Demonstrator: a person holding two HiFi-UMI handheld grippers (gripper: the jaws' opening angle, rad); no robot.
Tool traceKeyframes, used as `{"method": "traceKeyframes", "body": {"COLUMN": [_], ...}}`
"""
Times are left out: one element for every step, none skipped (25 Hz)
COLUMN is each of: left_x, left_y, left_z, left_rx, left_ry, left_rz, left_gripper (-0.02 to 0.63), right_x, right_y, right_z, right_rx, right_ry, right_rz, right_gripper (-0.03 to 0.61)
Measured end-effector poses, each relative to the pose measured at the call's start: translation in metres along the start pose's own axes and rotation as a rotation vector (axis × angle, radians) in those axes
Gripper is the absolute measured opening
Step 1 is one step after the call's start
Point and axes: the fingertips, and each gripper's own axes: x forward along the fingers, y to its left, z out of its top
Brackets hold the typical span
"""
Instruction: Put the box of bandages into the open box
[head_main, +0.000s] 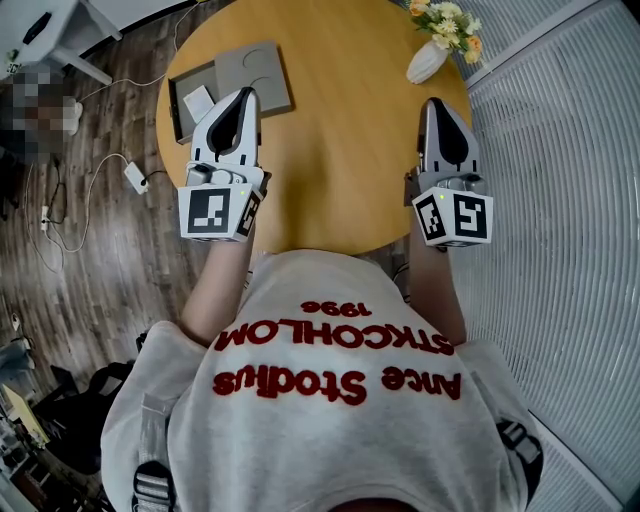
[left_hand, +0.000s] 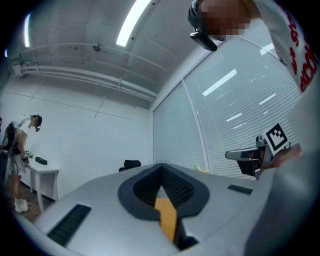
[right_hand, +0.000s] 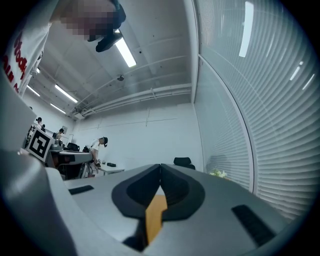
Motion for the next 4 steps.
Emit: {"method": "traceKeyframes", "body": {"left_x": [0.0, 0.0001, 0.0002, 0.0003], "left_y": [-0.0008, -0.0016, -0.0024, -0.0031], "left_z": [-0.002, -0.0039, -0.0058, -0.0077], "left_rx": [0.002, 0.003, 0.005, 0.006], "left_ry": [0.0, 0.0, 0.001, 0.001], "left_rz": [-0.001, -0.003, -0.005, -0.006], "left_gripper": [0.006, 0.006, 0.006, 0.006], "right_x": [-0.0004, -0.001, -0.0016, -0.0022], "right_y": [0.0003, 0.0003, 0.0002, -0.0001], "right_z": [-0.0018, -0.0036, -0.0055, -0.0074], "right_rx": [0.002, 0.004, 0.006, 0.009], "right_ry": [-0.004, -0.007, -0.01, -0.013], "right_rz": [0.003, 0.004, 0.005, 0.005], "right_gripper": [0.006, 0.006, 0.006, 0.006]}}
